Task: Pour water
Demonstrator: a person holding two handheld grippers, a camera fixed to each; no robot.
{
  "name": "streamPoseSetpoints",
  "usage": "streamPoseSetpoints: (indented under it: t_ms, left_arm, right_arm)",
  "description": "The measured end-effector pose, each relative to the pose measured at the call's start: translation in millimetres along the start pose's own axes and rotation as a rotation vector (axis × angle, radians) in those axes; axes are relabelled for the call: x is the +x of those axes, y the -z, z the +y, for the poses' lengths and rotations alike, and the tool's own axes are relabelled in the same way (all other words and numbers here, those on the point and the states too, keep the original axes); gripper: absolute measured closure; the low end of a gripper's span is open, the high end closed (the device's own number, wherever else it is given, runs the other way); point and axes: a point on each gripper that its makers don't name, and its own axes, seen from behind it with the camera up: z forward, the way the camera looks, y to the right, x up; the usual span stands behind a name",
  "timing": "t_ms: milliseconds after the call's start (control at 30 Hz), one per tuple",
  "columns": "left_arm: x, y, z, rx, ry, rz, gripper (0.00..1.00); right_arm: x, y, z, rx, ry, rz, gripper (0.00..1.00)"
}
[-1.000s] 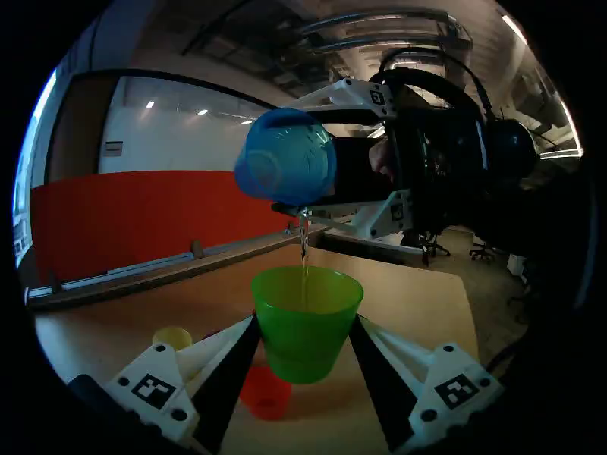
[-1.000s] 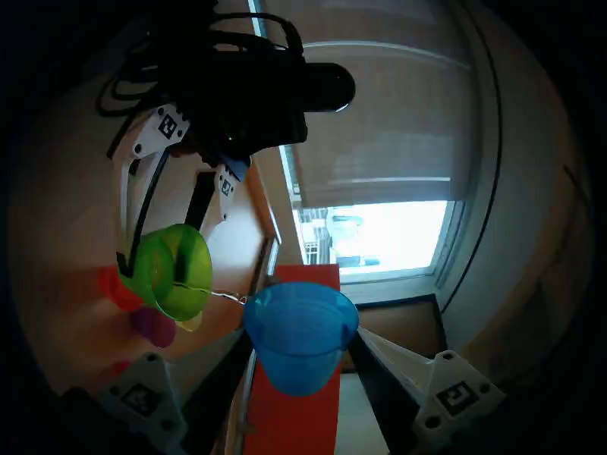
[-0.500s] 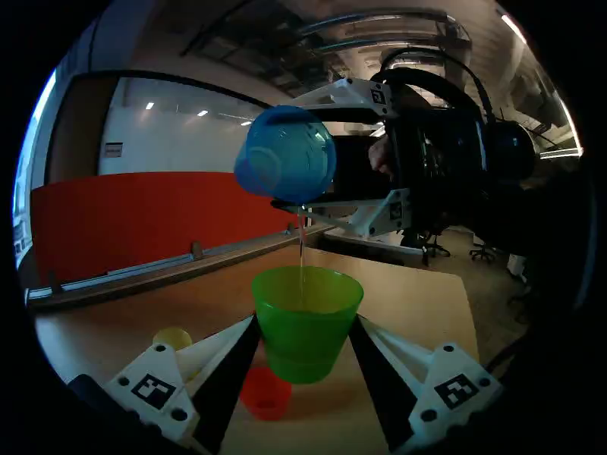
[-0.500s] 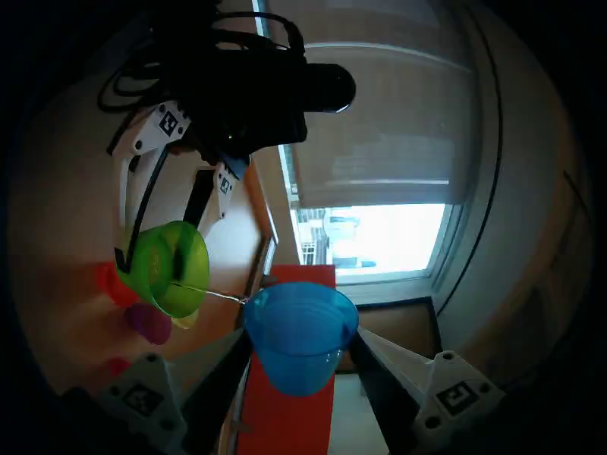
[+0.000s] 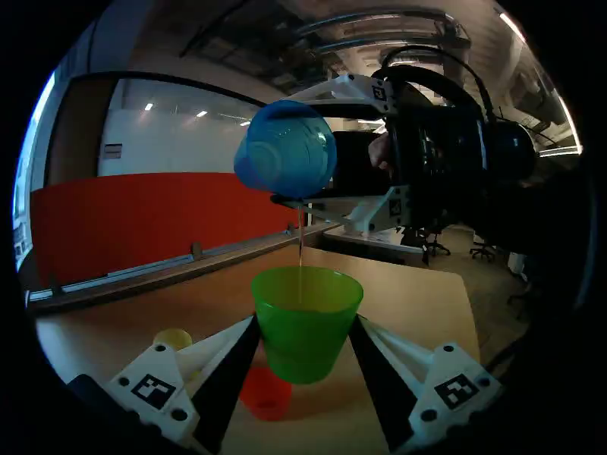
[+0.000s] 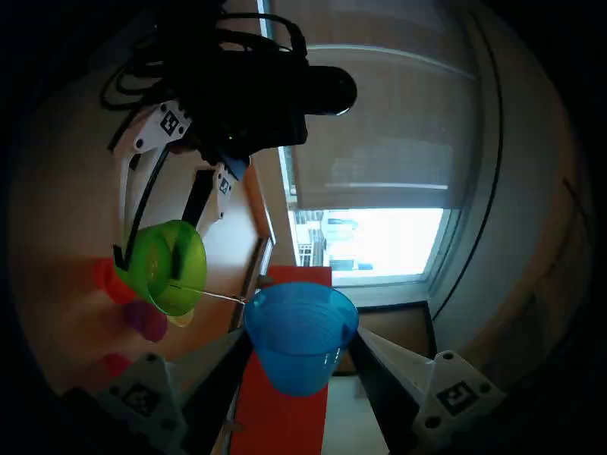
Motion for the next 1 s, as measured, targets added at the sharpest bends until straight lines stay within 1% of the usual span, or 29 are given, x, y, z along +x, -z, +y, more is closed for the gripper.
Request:
streamPoseSetpoints:
  t_ms: [400, 700, 1000]
  left_arm:
    - [-2.3, -1.3, 0.2, -0.003, 0.001, -0.002, 0.19]
    - [1.9, -1.7, 0.9, -0.004, 0.000, 0.003, 0.19]
    - [3.0, -1.1, 1.2, -0.004, -0.001, 0.003, 0.19]
  right_arm:
    - [2.9, 1.0, 0.9, -0.004, 0.017, 0.010, 0.12]
    - [3.4, -0.2, 0.5, -0.004, 0.041, 0.008, 0.12]
    - [5.2, -0.2, 1.5, -0.008, 0.047, 0.009, 0.12]
